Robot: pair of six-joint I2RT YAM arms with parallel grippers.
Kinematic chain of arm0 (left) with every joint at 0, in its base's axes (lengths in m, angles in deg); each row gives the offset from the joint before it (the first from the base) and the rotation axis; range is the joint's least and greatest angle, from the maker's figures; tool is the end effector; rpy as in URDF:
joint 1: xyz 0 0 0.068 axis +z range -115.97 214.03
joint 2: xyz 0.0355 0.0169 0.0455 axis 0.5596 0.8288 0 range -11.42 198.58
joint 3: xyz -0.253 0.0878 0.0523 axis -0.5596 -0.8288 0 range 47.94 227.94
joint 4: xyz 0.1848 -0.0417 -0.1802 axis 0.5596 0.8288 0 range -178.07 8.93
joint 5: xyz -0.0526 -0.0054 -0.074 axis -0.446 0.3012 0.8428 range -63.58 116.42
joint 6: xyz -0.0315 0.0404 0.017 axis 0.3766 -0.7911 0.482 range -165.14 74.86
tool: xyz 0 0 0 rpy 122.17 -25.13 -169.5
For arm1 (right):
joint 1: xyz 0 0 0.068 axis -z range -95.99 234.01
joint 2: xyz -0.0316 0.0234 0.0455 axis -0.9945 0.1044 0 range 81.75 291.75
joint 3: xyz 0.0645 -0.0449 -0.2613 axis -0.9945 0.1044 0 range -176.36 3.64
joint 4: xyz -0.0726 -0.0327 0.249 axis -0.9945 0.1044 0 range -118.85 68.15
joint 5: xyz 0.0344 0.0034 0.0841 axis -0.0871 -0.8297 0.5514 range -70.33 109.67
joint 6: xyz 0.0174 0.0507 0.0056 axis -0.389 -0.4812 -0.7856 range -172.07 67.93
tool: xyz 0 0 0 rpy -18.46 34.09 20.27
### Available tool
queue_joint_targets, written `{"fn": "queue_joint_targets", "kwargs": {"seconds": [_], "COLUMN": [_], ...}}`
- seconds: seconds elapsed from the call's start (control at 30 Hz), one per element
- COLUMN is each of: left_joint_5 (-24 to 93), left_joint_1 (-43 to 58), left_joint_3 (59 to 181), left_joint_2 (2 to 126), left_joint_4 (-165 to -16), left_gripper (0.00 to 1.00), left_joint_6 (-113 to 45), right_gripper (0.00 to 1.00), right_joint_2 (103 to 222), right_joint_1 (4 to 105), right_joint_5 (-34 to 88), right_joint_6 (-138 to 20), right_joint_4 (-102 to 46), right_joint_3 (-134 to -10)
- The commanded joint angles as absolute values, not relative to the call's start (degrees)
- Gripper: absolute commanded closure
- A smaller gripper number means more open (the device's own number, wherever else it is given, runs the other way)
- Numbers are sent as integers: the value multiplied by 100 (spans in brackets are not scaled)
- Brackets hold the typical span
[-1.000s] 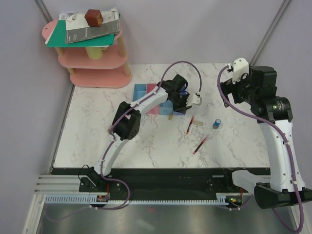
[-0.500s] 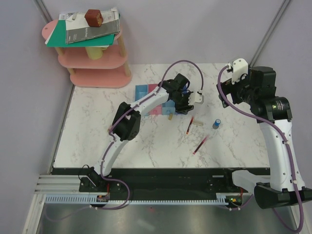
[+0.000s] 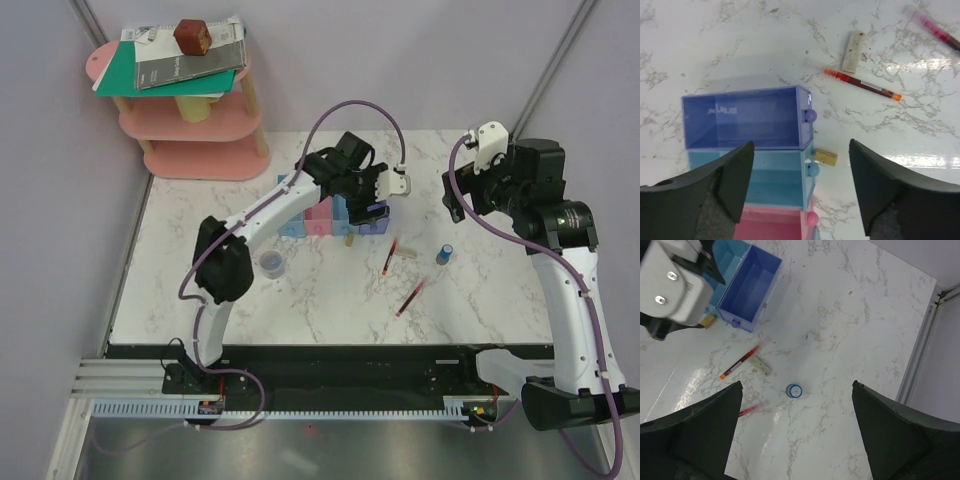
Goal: Sort the stationery into containers
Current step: Move the storage box to the center of the board, then pick up the stationery from the center of the board.
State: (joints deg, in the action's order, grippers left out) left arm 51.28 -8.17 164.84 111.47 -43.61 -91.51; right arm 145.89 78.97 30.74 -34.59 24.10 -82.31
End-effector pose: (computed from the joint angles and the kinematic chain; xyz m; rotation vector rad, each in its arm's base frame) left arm 0.3463 -0.3342 0.2873 1.8079 1.5821 -0.4963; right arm 0.2019 0.0246 0.4415 -0.5227 2.0381 0.0740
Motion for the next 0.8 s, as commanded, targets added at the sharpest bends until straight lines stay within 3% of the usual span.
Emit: {"fn": "queue_joint_targets", "kwargs": {"seconds": [0.0, 0.17, 0.33, 0.47, 0.77], "left_joint_5": [4525, 4146, 3715, 3302, 3055], "left_joint_1": [-544, 378, 1292, 1434, 1969], "left_joint_3": [15740, 14078, 12381, 11082, 9989], "left_joint_2": [9846, 8319, 7463, 6787, 6425], "left_joint_4": [-4509, -4694, -4931, -5283, -5863], "left_gripper": [13, 9, 13, 12, 12], "left_joint_6": [-8015, -7407, -7590, -7854, -7880], "right_gripper": [2, 2, 2, 2, 2], "right_joint_2": [14564, 14503, 14441, 14397, 14160], "right_joint_1": [7882, 7882, 7891, 7873, 7865], "right_joint_5": [3294, 3285, 3382, 3444, 3479], "right_joint_6": [-3642, -3572, -3686, -3748, -3660], "right_joint_4": [2116, 1984, 1949, 1975, 2116], "right_joint_3": [-8100, -7968, -7977, -7986, -7854]}}
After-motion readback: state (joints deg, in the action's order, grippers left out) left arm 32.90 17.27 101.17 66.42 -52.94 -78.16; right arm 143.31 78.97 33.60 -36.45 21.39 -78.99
